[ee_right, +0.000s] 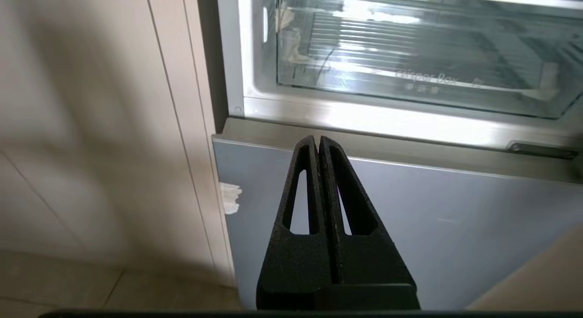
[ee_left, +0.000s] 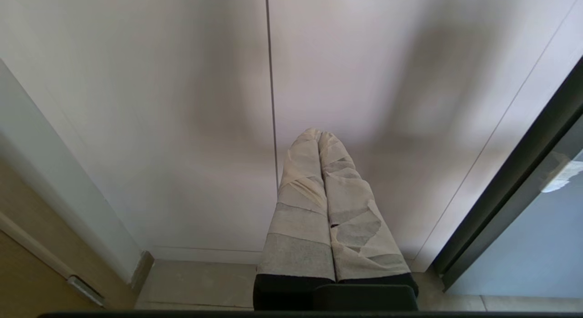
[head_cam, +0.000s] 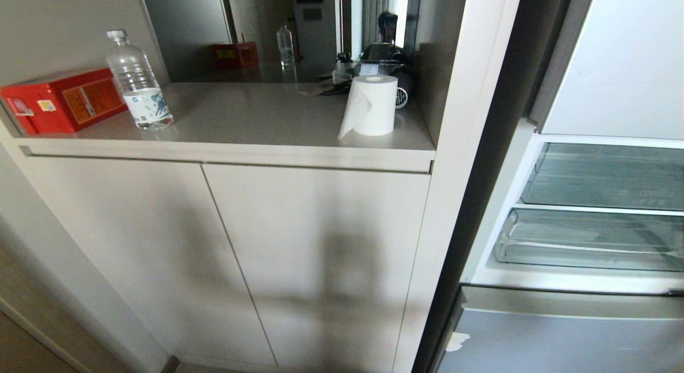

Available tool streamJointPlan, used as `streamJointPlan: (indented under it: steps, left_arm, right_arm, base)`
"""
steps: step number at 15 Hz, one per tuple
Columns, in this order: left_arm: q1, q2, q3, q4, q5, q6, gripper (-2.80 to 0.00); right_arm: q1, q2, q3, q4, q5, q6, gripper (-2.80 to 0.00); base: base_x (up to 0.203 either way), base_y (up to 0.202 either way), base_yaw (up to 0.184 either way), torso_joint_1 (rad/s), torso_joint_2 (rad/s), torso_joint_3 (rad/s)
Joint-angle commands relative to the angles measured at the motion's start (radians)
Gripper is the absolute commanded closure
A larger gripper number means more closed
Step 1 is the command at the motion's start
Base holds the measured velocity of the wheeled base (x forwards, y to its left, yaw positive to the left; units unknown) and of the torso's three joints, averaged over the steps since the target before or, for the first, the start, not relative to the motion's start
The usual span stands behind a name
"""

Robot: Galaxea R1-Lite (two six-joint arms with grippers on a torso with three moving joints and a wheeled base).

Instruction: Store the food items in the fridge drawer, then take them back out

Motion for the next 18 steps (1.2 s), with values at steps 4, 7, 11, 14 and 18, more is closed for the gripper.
streamJointPlan:
  steps: [4,7,11,14,18]
  left_arm:
    - [0.0,0.0,0.0,0.0,-0.001,0.0,0.0]
    - [0.001,0.0,0.0,0.0,0.001,0.0,0.0]
    - [0.001,0.0,0.0,0.0,0.001,0.0,0.0]
    - [0.0,0.0,0.0,0.0,0.001,0.0,0.0]
    - [0.0,0.0,0.0,0.0,0.001,0.0,0.0]
  right_arm:
    - [0.0,0.528,-0.162,0.002,0.034,0.009,0.0]
    - [0.001,0.93,-0.223,-0.152,0.079,0.04,0.0]
    - [0.0,1.373,-0.229,-0.547,0.106,0.066,-2.8]
    - [-0.001,1.588,-0.195,-0.903,0.11,0.076,-2.8]
    - [-0.005,1.781,-0.176,-1.258,0.111,0.104,-2.8]
  base:
    - [0.0,0.0,0.0,0.0,0.0,0.0]
    - [0.0,0.0,0.0,0.0,0.0,0.0]
    - [0.0,0.0,0.0,0.0,0.0,0.0]
    - [0.0,0.0,0.0,0.0,0.0,0.0]
    - [0.0,0.0,0.0,0.0,0.0,0.0]
